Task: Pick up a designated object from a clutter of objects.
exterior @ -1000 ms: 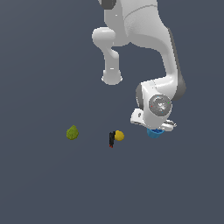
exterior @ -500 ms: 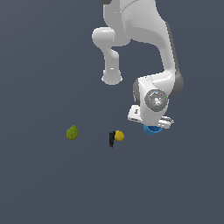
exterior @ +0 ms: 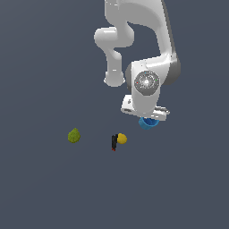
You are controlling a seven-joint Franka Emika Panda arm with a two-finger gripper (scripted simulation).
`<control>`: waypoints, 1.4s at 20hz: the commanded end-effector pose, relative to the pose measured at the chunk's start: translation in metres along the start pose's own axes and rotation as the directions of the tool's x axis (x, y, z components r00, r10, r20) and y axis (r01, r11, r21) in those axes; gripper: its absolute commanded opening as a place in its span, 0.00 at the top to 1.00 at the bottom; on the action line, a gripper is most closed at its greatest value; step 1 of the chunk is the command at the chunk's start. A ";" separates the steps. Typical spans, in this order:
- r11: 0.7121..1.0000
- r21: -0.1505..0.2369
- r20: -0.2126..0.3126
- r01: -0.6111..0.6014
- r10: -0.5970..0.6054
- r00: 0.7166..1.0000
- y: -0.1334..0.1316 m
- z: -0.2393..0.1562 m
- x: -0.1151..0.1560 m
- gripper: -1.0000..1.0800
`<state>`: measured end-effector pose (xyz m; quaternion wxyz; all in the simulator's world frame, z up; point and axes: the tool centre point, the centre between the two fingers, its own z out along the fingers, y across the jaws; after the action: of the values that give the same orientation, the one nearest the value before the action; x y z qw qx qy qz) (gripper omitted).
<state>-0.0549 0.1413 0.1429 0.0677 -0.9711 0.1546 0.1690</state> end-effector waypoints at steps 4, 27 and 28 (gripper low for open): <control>1.000 0.002 -0.002 0.000 0.000 1.000 0.037 -0.043 -0.020 1.00; 1.000 0.002 -0.001 -0.002 0.002 1.000 0.191 -0.222 -0.101 1.00; 1.000 0.002 -0.001 -0.002 0.002 1.000 0.194 -0.227 -0.102 1.00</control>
<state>-0.1371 -0.0484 0.3663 0.0685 -0.9708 0.1563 0.1686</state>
